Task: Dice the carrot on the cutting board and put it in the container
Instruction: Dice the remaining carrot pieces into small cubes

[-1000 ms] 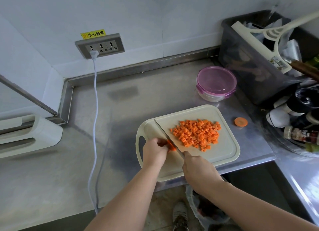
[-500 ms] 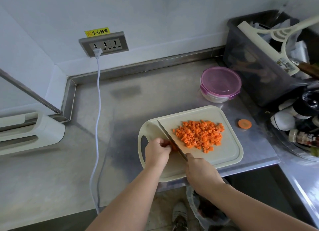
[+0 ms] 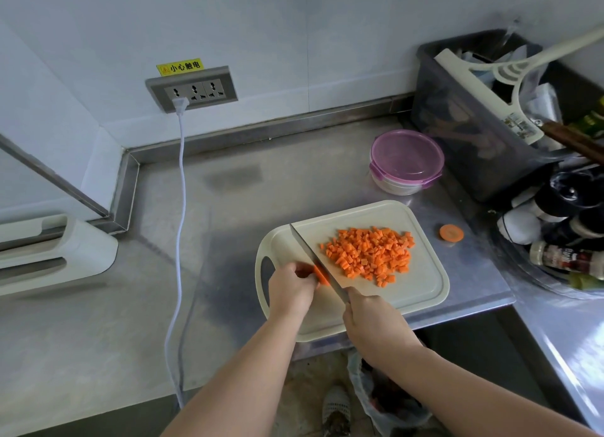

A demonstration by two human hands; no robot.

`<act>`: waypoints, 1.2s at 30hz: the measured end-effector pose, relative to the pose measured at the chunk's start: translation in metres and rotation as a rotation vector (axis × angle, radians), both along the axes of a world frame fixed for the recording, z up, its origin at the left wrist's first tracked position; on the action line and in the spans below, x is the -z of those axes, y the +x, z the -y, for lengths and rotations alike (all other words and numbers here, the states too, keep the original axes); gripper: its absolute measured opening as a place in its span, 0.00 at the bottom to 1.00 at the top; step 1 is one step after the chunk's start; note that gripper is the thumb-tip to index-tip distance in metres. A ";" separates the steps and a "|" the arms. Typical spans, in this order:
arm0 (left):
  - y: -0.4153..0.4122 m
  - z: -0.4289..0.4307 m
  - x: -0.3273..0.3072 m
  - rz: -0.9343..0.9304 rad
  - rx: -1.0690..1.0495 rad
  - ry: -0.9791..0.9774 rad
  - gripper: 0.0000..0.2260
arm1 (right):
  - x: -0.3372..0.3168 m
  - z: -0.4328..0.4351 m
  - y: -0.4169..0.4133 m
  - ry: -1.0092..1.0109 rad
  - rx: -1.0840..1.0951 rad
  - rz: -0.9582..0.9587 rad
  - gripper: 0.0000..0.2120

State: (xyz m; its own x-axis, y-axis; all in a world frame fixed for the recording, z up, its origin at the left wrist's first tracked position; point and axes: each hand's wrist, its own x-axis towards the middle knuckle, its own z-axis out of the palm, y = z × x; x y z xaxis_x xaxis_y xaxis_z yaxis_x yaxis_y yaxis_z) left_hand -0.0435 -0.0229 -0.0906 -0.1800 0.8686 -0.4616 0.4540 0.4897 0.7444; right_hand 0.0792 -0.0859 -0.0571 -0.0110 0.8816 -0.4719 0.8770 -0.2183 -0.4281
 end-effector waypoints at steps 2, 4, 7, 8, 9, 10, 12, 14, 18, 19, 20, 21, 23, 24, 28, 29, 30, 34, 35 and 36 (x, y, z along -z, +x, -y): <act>0.000 0.000 0.000 0.008 -0.004 0.006 0.04 | 0.000 0.000 -0.001 0.000 -0.013 0.007 0.13; -0.001 0.000 0.000 0.007 -0.011 0.002 0.04 | 0.001 0.000 -0.002 -0.004 -0.018 0.017 0.13; -0.001 0.000 0.001 0.003 -0.015 0.001 0.03 | 0.003 0.000 -0.003 -0.008 -0.023 0.037 0.14; -0.001 0.000 0.001 -0.004 -0.014 0.003 0.03 | 0.004 0.000 -0.003 -0.009 -0.025 0.038 0.14; -0.001 0.000 0.002 -0.010 -0.015 0.007 0.03 | 0.005 0.000 -0.004 -0.013 -0.028 0.040 0.14; -0.001 -0.001 0.003 -0.012 -0.016 0.010 0.03 | 0.005 0.000 -0.004 -0.019 -0.035 0.046 0.14; -0.001 -0.001 0.003 -0.020 -0.011 0.011 0.04 | 0.005 -0.001 -0.004 -0.030 -0.061 0.069 0.15; -0.001 -0.001 0.005 -0.026 -0.010 0.008 0.05 | 0.007 -0.002 -0.006 -0.033 -0.095 0.105 0.15; -0.002 -0.003 0.008 -0.049 -0.006 0.001 0.06 | 0.009 -0.005 -0.007 -0.079 -0.070 0.109 0.17; -0.002 -0.004 0.008 -0.056 -0.005 0.001 0.07 | 0.011 -0.005 -0.007 -0.089 -0.060 0.099 0.18; -0.002 -0.004 0.008 -0.062 -0.005 0.002 0.07 | 0.013 -0.006 -0.007 -0.093 -0.050 0.088 0.18; -0.002 -0.005 0.008 -0.068 -0.002 0.000 0.06 | 0.014 -0.006 -0.007 -0.097 -0.041 0.082 0.19; -0.002 -0.005 0.008 -0.079 0.010 -0.008 0.07 | 0.016 -0.007 -0.007 -0.101 -0.034 0.086 0.20; -0.002 -0.005 0.007 -0.083 0.015 -0.007 0.07 | 0.017 -0.007 -0.007 -0.101 -0.032 0.086 0.20; -0.002 -0.004 0.006 -0.091 0.019 0.005 0.07 | 0.019 -0.008 -0.006 -0.096 -0.020 0.086 0.19; -0.002 -0.004 0.006 -0.094 0.019 0.005 0.06 | 0.019 -0.009 -0.006 -0.085 -0.026 0.092 0.18; -0.002 -0.003 0.007 -0.094 0.016 0.006 0.06 | 0.018 -0.009 -0.006 -0.062 -0.033 0.097 0.16; -0.001 -0.004 0.006 -0.089 0.009 0.015 0.07 | 0.016 -0.011 -0.007 -0.006 -0.052 0.076 0.16; -0.001 -0.003 0.006 -0.092 0.014 0.018 0.07 | 0.014 -0.011 -0.007 -0.003 -0.049 0.072 0.16; -0.001 -0.003 0.005 -0.092 0.024 0.018 0.07 | 0.012 -0.011 -0.005 0.008 -0.046 0.062 0.16</act>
State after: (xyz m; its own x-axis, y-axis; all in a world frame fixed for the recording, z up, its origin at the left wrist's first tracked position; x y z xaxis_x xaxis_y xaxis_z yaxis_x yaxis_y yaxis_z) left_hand -0.0444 -0.0199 -0.0958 -0.1999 0.8811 -0.4287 0.5320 0.4650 0.7077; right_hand 0.0741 -0.0745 -0.0693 -0.0226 0.8845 -0.4661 0.9109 -0.1738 -0.3741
